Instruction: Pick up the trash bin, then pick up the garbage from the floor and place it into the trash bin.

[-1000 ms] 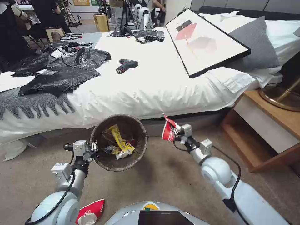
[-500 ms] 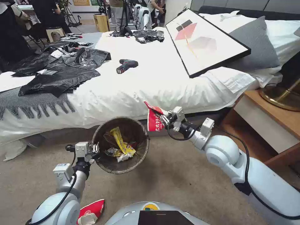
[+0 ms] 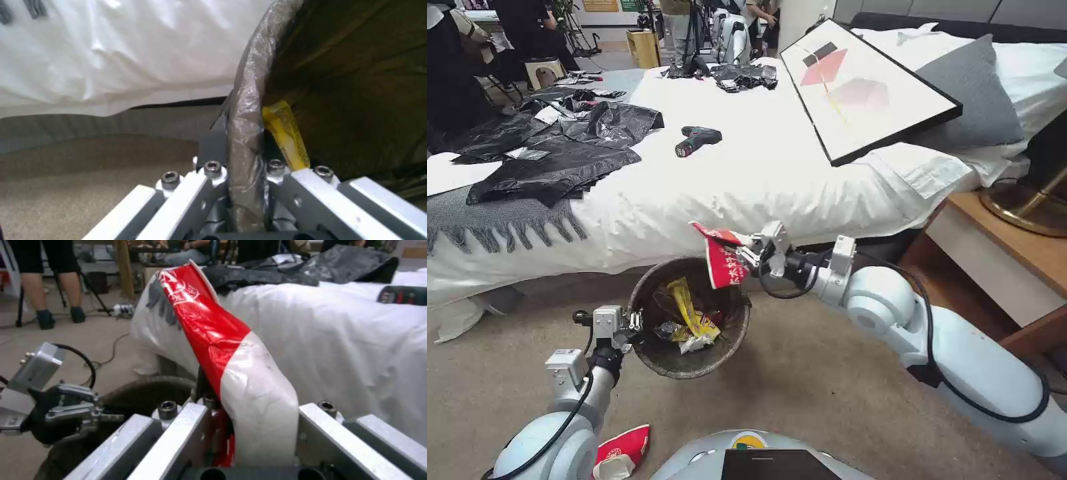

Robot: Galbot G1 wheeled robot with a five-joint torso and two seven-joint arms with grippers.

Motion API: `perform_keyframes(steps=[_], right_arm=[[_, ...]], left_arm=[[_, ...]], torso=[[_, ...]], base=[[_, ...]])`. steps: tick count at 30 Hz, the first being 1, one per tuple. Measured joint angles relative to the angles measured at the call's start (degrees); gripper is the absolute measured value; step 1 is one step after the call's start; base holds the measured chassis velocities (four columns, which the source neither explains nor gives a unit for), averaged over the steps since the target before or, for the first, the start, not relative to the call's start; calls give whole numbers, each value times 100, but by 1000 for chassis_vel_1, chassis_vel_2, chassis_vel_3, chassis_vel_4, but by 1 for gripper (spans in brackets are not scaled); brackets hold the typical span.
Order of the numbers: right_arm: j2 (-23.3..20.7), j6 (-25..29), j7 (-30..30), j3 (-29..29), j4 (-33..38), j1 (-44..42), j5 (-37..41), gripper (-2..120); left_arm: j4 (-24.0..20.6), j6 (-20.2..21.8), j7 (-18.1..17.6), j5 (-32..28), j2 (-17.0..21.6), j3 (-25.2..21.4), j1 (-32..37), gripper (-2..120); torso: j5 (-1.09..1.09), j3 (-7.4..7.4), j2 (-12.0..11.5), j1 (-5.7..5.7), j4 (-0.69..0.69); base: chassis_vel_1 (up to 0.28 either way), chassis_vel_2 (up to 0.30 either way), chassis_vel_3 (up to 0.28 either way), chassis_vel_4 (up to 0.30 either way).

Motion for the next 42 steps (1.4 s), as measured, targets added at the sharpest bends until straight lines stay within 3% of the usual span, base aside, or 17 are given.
perform_keyframes(steps=[13, 25, 39, 42], right_arm=[[608, -13, -158, -1088, -505, 614, -709, 3], [748, 69, -345, -1491, -759, 653, -1388, 3], [732, 57, -271, -1537, -665, 481, -1445, 47], [739, 63, -265, -1526, -644, 419, -1447, 63]], left_arm=[[-44, 212, 103, -29, 12, -14, 31, 0], [-62, 267, 98, -80, -8, -28, 14, 0], [-61, 265, 94, -99, -8, -34, -10, 0], [-56, 259, 94, -100, -5, -50, -14, 0]], torso=[[-1, 0, 0, 0, 0], [0, 0, 0, 0, 0], [0, 0, 0, 0, -1], [0, 0, 0, 0, 0]], base=[[0, 0, 0, 0], [0, 0, 0, 0], [0, 0, 0, 0], [0, 0, 0, 0]])
